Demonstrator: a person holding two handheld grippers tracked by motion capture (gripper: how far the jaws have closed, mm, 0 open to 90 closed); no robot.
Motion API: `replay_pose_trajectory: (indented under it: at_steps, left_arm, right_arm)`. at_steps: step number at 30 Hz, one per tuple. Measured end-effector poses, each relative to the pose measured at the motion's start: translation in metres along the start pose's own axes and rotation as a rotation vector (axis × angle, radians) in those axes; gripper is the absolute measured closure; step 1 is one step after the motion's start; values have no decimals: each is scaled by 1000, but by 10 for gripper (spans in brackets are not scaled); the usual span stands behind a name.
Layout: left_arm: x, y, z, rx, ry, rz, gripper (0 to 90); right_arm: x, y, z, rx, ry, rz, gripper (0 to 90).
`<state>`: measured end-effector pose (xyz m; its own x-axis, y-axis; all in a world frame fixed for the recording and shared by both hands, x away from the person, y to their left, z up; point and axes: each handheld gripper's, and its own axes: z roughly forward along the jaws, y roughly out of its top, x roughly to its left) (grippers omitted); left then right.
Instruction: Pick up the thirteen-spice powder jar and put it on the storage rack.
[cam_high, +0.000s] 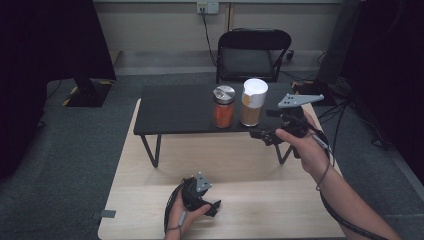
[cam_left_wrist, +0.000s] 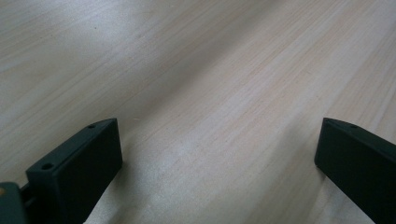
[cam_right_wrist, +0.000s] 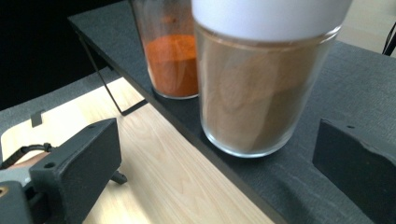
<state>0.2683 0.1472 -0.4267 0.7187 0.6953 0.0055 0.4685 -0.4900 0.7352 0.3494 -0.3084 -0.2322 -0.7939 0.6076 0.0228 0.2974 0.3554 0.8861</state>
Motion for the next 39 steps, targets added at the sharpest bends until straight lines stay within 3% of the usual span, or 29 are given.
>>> replay_pose_trajectory:
  at_steps: [39]
  left_arm:
    - [0,0,0,0,-1,-2,1]
  right_arm:
    - [10,-35,2,-40,103,-23,4]
